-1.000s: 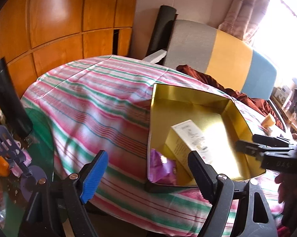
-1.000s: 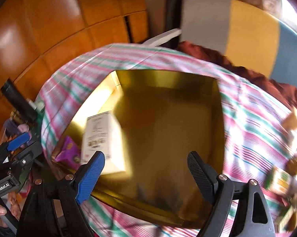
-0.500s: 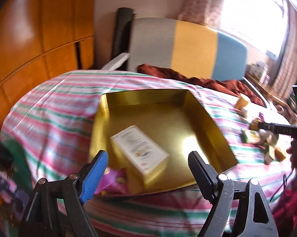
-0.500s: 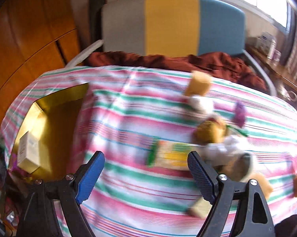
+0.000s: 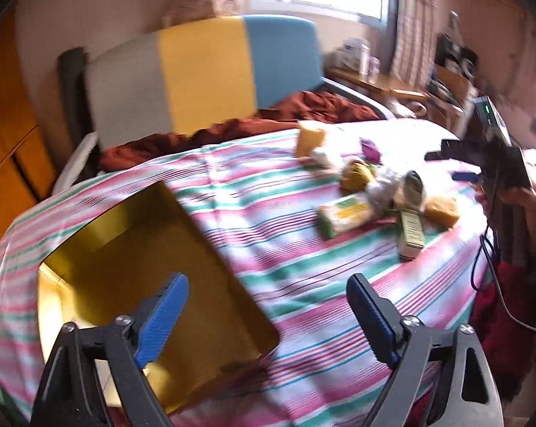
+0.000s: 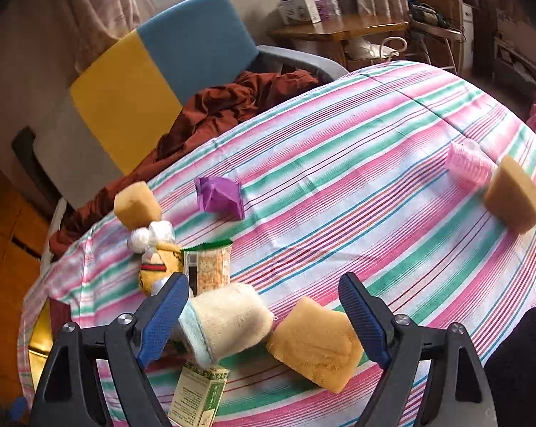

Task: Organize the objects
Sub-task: 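Grasp the WEIDAN cracker pack with the left tool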

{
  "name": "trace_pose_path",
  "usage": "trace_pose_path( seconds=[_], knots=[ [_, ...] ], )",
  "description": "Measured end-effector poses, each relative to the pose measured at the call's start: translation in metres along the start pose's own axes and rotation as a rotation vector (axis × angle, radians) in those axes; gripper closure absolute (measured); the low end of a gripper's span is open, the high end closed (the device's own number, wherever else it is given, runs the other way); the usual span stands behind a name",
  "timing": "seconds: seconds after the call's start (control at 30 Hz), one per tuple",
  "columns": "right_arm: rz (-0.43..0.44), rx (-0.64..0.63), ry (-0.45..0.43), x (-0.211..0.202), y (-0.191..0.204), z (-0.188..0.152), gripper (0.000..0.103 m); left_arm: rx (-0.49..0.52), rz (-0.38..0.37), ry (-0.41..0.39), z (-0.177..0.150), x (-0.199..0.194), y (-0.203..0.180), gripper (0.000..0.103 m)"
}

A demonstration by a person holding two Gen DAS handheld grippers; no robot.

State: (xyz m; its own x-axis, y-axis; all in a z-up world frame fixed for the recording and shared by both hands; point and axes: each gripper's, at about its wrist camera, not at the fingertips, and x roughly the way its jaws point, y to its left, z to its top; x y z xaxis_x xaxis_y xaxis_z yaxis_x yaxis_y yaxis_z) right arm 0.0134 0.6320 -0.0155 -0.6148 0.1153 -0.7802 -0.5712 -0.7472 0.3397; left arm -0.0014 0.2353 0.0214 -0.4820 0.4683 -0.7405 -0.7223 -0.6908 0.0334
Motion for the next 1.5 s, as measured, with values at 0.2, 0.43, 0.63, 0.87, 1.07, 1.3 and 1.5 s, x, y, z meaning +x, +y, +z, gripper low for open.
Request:
trace_pose_path(
  seconds=[0.2,0.43,0.63,0.87,1.07,1.3,1.5],
  knots=[
    [0.048,0.063,0.046,0.008,-0.012,0.002,0.015,0.194,-0.04,0.063,0.032,0.054,-0.06,0.0],
    [0.084,0.06,0.046,0.008,-0.011,0.003,0.015,0.338,-0.056,0.152,0.053,0.119,-0.095,0.0],
    [0.099,0.102,0.051,0.01,-0.02,0.005,0.015,0.413,-0.042,0.21,0.067,0.164,-0.105,0.0],
    [0.104,0.132,0.05,0.01,-0.026,0.006,0.015,0.458,-0.057,0.233,0.075,0.2,-0.113,0.0],
    [0.098,0.126,0.068,0.014,-0.025,0.006,0.015,0.447,-0.097,0.251,0.078,0.211,-0.115,0.0],
    [0.081,0.143,0.069,0.014,-0.03,0.007,0.015,0.256,-0.171,0.272,0.078,0.209,-0.098,0.032],
    [0.093,0.188,0.087,0.017,-0.038,0.007,0.015,0.194,-0.156,0.237,0.059,0.188,-0.1,0.05]
  ],
)
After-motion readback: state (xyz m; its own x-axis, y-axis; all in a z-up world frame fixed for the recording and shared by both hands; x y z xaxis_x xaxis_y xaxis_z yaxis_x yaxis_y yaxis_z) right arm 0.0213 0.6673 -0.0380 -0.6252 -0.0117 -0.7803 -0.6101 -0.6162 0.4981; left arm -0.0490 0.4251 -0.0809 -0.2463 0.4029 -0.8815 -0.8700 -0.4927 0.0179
